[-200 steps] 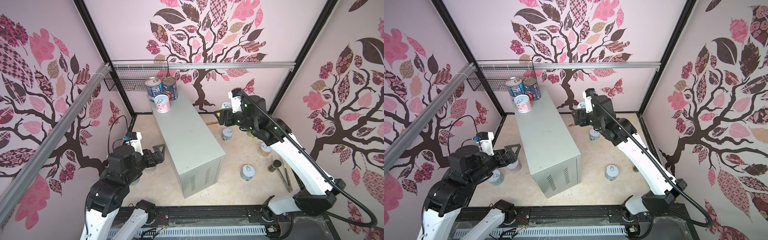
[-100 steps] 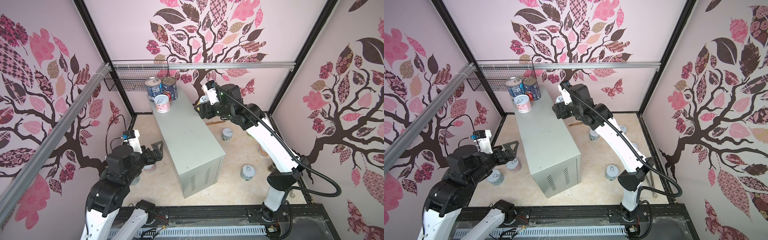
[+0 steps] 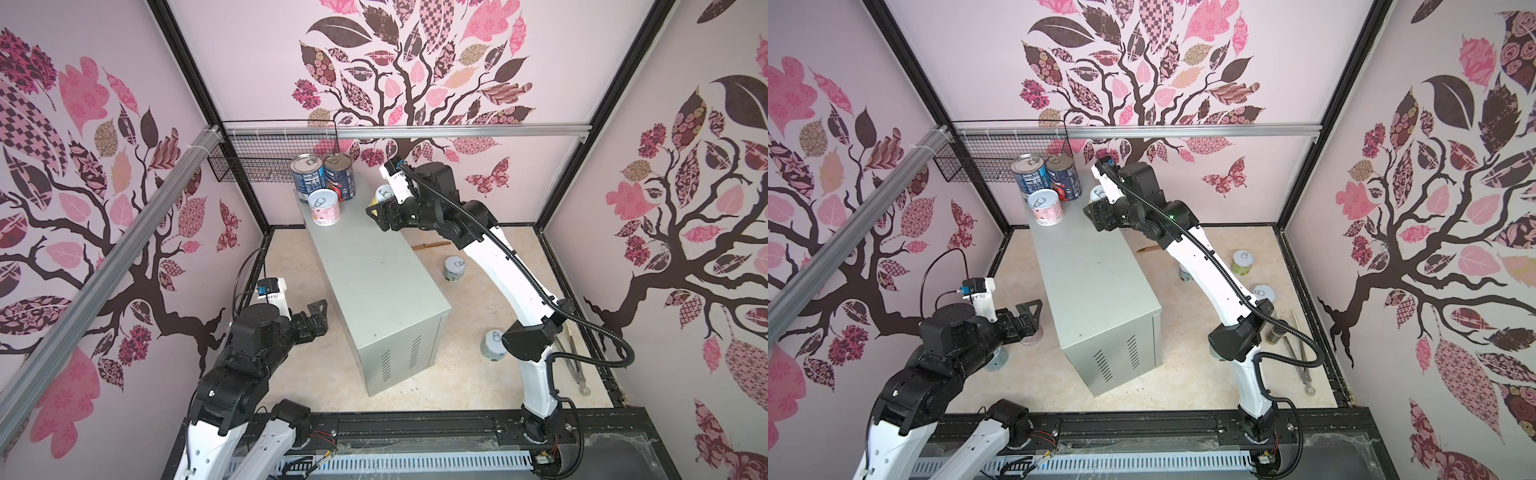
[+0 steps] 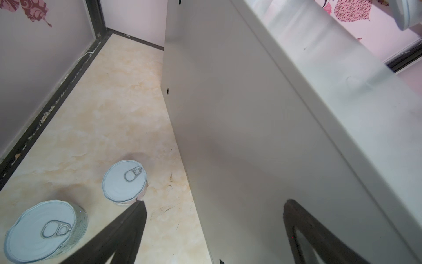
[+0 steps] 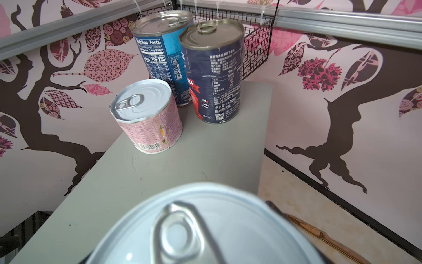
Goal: Place and organize the canned foods onto the counter
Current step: 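Carry the teal-labelled can over the cabinet top with the right gripper, then lower the teal-labelled can beside the pink-labelled can on the cabinet top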
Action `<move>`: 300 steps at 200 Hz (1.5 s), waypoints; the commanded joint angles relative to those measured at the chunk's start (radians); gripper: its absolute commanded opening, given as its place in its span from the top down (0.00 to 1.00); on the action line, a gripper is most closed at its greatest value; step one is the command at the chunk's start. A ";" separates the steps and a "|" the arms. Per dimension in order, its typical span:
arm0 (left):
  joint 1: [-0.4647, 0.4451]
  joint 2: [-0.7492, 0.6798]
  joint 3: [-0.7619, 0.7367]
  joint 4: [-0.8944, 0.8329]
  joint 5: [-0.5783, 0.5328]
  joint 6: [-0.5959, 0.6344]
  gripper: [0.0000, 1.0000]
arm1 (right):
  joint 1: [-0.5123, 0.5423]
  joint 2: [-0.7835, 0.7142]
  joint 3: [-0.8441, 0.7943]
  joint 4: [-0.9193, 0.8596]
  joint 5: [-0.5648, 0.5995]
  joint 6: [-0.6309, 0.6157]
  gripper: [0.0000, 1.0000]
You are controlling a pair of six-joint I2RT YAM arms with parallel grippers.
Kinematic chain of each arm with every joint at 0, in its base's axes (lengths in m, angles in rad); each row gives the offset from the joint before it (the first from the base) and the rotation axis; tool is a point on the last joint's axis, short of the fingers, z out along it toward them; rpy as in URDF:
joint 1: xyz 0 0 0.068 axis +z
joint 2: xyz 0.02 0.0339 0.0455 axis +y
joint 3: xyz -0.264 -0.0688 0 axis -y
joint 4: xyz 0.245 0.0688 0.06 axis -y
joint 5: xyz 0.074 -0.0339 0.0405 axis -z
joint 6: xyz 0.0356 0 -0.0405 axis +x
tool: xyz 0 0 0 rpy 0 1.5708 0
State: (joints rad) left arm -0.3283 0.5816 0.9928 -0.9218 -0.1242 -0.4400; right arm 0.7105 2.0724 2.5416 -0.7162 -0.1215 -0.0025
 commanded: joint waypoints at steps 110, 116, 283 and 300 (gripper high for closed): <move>-0.056 -0.016 -0.135 0.038 -0.016 0.004 0.02 | 0.012 0.187 0.085 0.204 -0.006 0.021 0.45; -0.058 -0.014 -0.137 0.039 -0.017 0.005 0.02 | 0.014 0.191 0.087 0.207 -0.006 0.021 0.43; -0.060 -0.037 -0.153 0.052 -0.048 -0.013 0.02 | 0.037 0.210 0.054 0.244 -0.058 0.023 0.08; -0.058 -0.036 -0.157 0.057 -0.049 -0.012 0.02 | 0.039 0.201 0.053 0.241 -0.061 0.010 0.02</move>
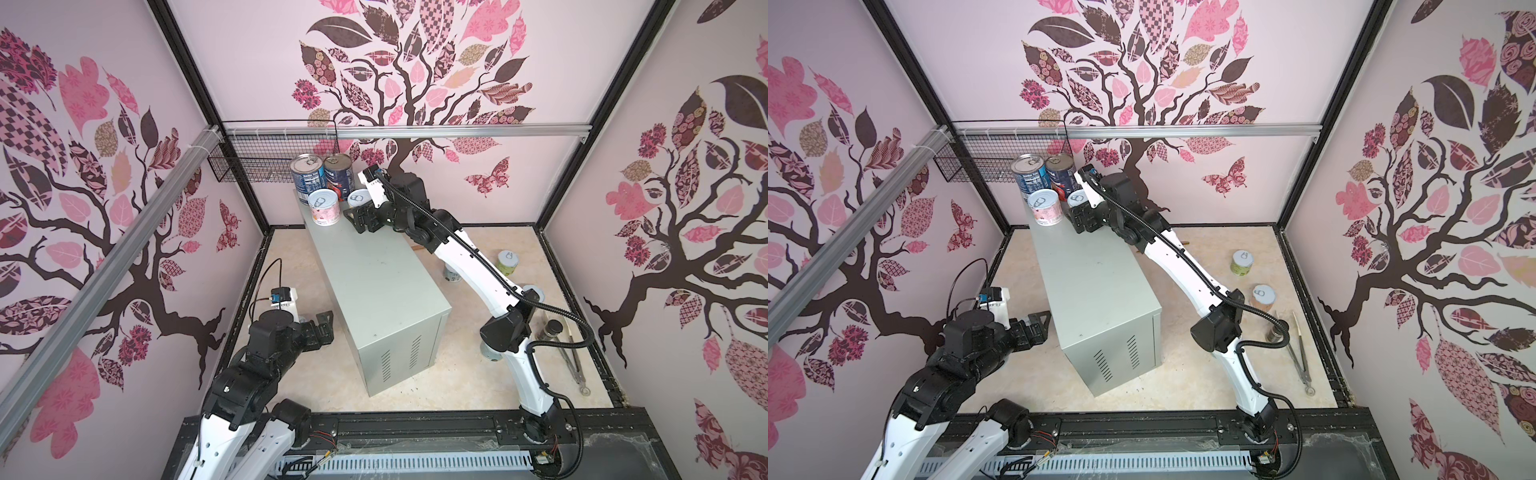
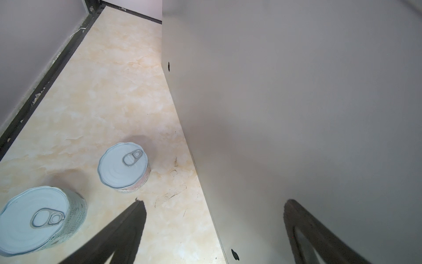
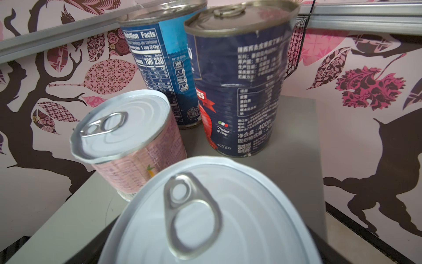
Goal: Place and organize the canned foods onto the counter
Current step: 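Lower the teal-labelled can beside the pink-labelled can on the cabinet top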
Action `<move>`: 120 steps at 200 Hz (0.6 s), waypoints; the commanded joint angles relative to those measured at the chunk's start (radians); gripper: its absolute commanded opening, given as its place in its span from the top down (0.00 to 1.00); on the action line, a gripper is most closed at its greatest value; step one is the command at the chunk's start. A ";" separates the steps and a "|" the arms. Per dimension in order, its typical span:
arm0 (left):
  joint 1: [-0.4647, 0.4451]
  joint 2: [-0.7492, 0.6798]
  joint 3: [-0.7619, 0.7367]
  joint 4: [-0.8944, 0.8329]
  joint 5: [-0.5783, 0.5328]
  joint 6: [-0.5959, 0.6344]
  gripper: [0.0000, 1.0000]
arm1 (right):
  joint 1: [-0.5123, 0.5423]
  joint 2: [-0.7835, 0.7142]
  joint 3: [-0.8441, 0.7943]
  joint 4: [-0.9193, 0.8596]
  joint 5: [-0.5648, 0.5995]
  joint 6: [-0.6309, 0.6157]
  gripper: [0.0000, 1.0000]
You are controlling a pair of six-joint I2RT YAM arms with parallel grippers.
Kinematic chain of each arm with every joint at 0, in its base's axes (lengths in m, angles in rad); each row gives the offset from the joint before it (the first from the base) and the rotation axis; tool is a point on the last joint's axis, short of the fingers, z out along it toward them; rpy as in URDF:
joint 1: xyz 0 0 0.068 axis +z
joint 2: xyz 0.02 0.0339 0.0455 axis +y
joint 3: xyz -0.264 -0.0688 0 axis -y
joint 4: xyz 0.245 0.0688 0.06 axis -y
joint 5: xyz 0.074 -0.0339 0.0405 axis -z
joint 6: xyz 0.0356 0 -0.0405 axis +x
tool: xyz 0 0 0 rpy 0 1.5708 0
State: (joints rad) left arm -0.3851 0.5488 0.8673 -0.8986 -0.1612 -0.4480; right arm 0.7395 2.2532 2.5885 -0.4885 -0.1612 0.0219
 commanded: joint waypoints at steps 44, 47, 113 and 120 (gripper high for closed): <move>0.003 -0.003 -0.031 0.035 -0.011 -0.003 0.02 | 0.009 -0.041 -0.028 0.016 -0.053 -0.047 0.00; 0.005 -0.003 -0.031 0.034 -0.011 -0.002 0.02 | 0.008 -0.047 -0.031 0.016 -0.051 -0.049 0.00; 0.006 -0.009 -0.033 0.031 -0.019 -0.004 0.02 | 0.009 -0.202 -0.140 0.004 -0.041 -0.073 0.00; 0.006 -0.009 -0.033 0.031 -0.020 -0.004 0.02 | 0.008 -0.225 -0.163 0.004 -0.046 -0.075 0.00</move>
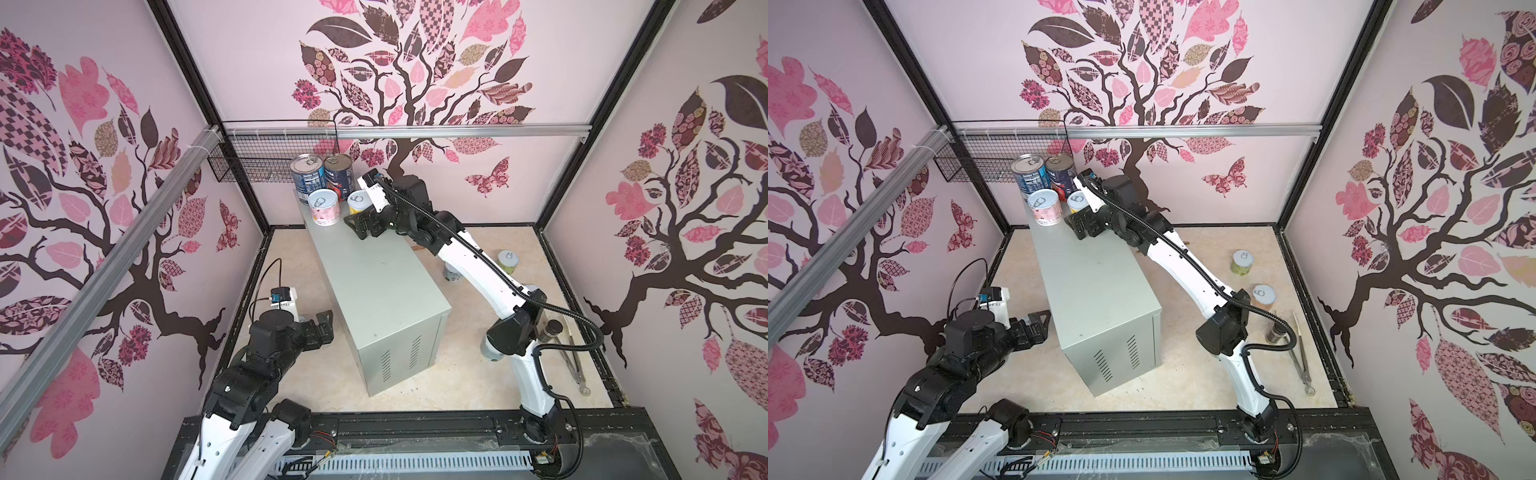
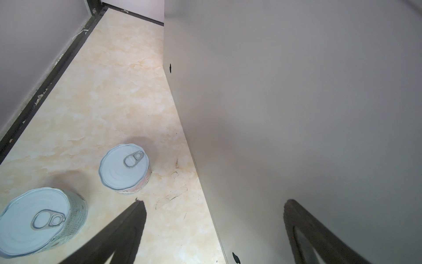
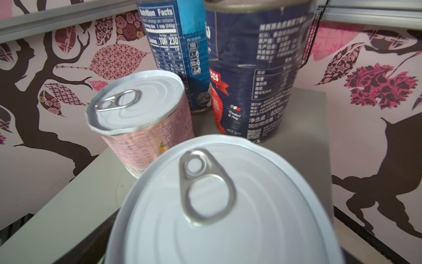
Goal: Place and organize the canned foods onto the counter
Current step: 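Lower the teal-labelled can beside the pink-labelled can on the cabinet top, then open the right gripper and release the yellow can beside the pink can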
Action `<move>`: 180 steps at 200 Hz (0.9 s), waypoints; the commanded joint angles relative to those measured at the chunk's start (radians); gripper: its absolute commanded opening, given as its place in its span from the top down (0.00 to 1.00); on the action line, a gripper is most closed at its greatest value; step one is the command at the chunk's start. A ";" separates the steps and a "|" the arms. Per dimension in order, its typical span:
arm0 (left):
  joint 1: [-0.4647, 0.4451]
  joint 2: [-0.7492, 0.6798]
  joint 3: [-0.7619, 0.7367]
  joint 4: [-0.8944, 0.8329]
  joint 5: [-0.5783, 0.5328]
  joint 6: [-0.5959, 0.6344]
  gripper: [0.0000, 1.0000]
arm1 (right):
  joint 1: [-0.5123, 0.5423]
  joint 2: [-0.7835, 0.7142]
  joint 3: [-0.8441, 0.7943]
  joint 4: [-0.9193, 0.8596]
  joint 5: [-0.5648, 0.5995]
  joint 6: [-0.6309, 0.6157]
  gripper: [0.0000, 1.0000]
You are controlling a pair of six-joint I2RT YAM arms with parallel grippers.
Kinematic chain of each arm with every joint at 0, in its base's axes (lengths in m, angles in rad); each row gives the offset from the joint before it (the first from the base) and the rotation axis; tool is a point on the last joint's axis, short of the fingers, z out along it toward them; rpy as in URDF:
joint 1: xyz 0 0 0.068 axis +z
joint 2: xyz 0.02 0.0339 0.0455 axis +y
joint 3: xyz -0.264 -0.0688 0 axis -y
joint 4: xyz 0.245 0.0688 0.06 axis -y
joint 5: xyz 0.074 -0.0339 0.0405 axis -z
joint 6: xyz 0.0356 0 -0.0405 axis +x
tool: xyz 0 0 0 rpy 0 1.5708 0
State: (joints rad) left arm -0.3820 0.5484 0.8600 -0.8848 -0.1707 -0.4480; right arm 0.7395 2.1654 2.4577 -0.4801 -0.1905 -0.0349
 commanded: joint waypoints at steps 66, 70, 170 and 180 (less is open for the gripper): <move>0.004 0.003 -0.024 0.015 -0.016 -0.006 0.02 | 0.007 -0.390 -0.384 0.077 -0.018 -0.055 0.15; 0.003 0.005 -0.024 0.015 -0.017 -0.005 0.02 | 0.007 -0.401 -0.401 0.082 -0.017 -0.055 0.19; 0.004 0.016 -0.022 0.011 -0.020 -0.008 0.02 | -0.029 -0.316 -0.405 0.152 -0.045 0.079 0.44; 0.003 0.016 -0.023 0.011 -0.020 -0.008 0.02 | -0.030 -0.289 -0.377 0.144 -0.049 0.082 0.45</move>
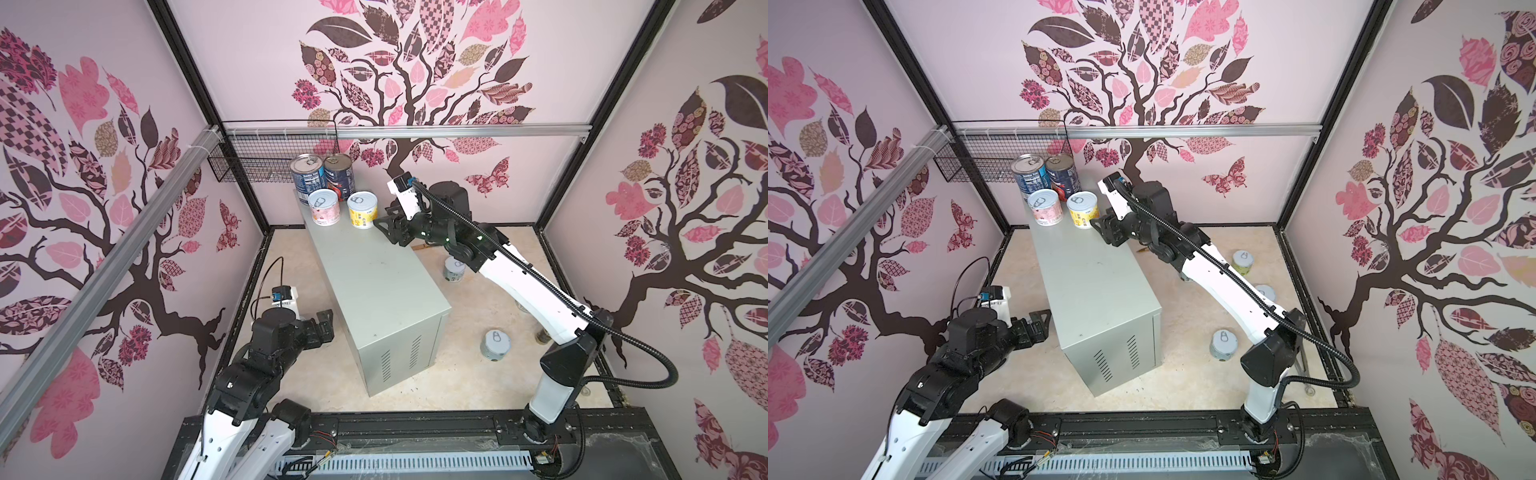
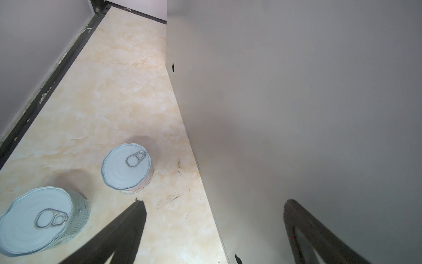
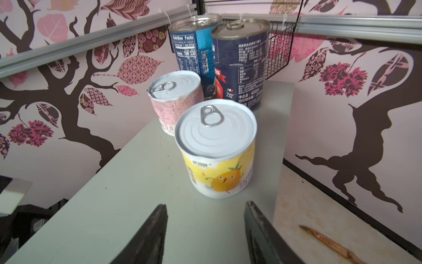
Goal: Place and organize the canned foods onto the counter
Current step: 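Open the right gripper and release the yellow can beside the pink can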
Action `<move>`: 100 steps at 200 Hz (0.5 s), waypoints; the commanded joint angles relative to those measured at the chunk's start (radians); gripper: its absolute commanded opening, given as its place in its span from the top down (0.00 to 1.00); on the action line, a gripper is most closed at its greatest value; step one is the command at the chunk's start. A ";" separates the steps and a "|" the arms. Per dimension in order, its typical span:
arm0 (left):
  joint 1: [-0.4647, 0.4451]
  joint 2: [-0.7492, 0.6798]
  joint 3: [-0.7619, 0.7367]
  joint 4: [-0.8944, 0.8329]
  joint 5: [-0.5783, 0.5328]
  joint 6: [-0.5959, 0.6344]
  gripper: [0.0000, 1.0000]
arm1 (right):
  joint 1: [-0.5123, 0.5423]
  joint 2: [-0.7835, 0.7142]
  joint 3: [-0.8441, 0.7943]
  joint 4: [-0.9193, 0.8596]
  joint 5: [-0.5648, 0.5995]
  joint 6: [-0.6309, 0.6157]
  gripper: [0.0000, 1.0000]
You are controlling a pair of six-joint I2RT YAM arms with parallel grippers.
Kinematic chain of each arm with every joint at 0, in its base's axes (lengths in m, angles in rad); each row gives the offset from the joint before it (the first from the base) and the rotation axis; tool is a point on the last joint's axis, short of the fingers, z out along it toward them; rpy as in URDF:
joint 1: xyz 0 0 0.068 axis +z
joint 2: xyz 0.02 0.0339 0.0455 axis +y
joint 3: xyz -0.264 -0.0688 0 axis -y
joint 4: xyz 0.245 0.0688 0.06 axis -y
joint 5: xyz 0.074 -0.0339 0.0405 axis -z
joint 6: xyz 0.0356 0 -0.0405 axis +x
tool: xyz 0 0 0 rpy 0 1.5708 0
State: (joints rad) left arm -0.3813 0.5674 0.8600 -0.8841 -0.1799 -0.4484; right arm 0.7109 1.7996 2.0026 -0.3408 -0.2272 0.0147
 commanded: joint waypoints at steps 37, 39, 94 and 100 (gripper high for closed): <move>0.004 0.002 -0.023 0.013 -0.007 -0.007 0.02 | -0.004 0.147 0.134 0.010 -0.018 0.050 0.47; 0.004 0.002 -0.023 0.012 -0.007 -0.007 0.02 | -0.004 0.149 0.137 0.009 -0.017 0.050 0.47; 0.018 0.006 -0.024 0.016 0.009 -0.003 0.02 | -0.012 0.244 0.236 0.002 -0.030 0.065 0.49; 0.020 0.007 -0.024 0.018 0.011 -0.003 0.02 | -0.012 0.257 0.253 -0.005 -0.032 0.066 0.50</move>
State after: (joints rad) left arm -0.3710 0.5697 0.8600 -0.8837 -0.1776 -0.4484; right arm 0.7059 1.9926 2.1738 -0.3344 -0.2413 0.0635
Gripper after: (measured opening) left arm 0.979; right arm 0.511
